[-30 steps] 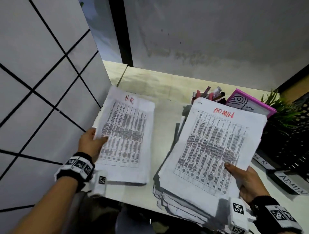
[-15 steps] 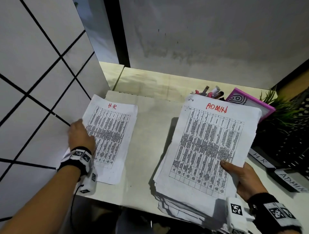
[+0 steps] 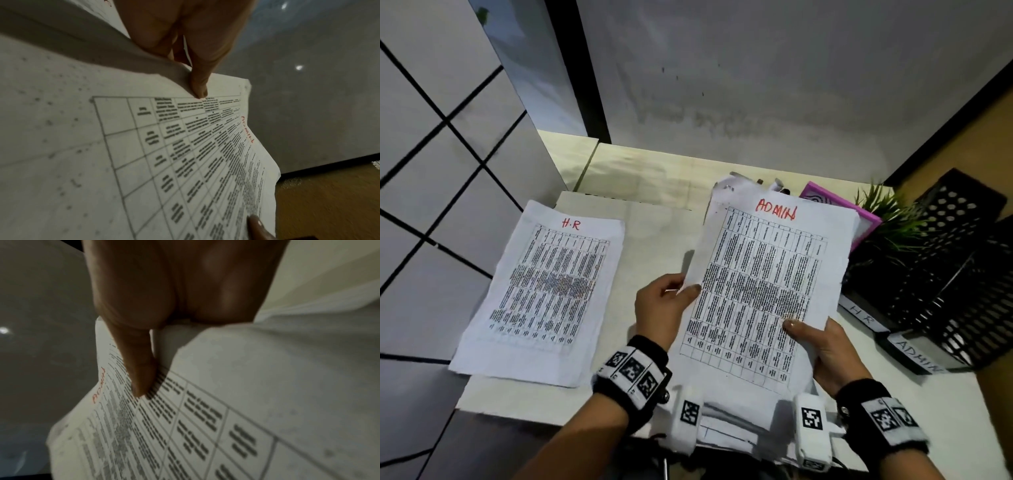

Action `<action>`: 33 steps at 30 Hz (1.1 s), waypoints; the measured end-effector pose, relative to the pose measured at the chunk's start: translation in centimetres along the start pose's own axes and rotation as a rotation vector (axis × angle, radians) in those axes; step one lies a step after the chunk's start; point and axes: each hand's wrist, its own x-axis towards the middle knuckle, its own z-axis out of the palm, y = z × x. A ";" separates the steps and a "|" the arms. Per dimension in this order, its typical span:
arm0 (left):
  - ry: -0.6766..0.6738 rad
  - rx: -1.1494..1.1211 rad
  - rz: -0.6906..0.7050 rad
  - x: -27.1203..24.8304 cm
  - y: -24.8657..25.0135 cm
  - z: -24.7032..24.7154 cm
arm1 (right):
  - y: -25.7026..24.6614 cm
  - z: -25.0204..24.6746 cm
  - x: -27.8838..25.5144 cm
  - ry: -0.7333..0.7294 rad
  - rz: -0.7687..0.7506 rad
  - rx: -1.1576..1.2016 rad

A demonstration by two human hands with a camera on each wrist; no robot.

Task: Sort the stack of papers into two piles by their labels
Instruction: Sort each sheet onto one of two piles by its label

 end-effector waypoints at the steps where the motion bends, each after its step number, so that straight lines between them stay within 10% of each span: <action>1: 0.019 -0.030 -0.013 0.0 0.0 0.1 | 0.1 -0.2 -0.1 -0.006 0.003 -0.001; 9: 0.056 -0.083 -0.005 -0.5 -0.6 -0.7 | 1.7 -0.3 -0.2 0.071 -0.041 -0.111; 18: -0.122 0.241 0.571 -2.2 -2.6 -1.8 | 2.1 -0.1 0.3 0.101 -0.032 -0.097; 24: -0.353 0.190 0.443 -4.5 -1.0 -1.7 | 2.1 -0.3 0.3 0.061 -0.072 -0.086; 33: -0.350 0.290 0.222 -3.2 2.0 -0.4 | 2.0 0.1 -0.1 0.027 -0.068 -0.045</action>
